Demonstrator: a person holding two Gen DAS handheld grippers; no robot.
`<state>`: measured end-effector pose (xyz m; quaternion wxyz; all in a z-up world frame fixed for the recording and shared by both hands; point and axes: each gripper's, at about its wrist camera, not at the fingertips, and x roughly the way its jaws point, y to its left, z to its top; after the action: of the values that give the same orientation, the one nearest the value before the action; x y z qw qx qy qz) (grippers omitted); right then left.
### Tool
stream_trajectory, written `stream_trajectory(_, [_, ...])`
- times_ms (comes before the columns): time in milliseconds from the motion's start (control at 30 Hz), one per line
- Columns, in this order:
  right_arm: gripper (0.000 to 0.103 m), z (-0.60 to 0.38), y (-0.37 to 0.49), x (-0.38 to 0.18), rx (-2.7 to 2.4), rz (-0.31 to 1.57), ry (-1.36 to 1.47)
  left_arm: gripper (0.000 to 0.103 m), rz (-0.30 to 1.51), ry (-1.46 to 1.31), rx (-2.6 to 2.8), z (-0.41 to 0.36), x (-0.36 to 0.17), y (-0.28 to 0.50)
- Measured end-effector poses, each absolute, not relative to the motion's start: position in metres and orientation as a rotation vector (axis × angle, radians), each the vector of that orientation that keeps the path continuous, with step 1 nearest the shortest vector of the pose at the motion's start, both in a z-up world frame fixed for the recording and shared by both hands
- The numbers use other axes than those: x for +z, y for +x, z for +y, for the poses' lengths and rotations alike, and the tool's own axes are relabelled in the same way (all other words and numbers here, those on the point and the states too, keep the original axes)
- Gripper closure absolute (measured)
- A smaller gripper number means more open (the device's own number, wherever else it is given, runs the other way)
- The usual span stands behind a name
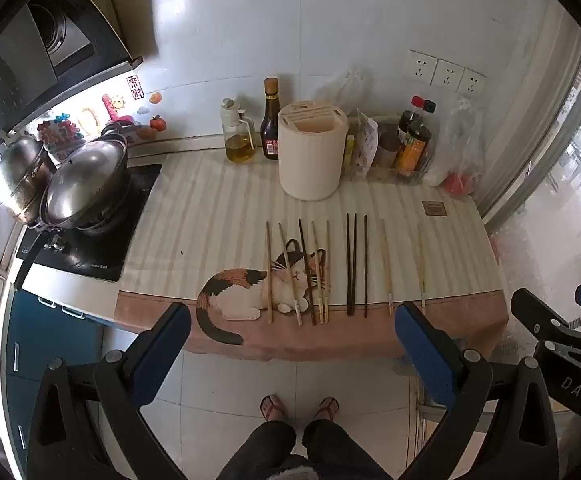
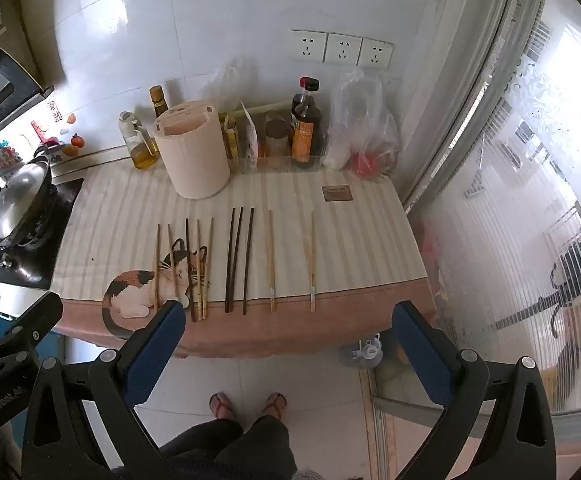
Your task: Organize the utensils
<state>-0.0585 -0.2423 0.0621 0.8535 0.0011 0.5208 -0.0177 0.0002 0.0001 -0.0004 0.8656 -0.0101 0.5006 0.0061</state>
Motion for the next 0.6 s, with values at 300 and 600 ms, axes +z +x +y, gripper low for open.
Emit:
stream_trajectory(300, [0.0,-0.2419,-0.0622,0.0641,-0.029,1.095,0.004,0.0,1.04,-0.022,0.009,0.0004,-0.001,-0.0001])
stream_trajectory(600, [0.0,-0.2423,-0.0672,0.0662,-0.029,1.087,0.012,0.0,1.038,-0.024,0.009,-0.0065,0.0013,0.001])
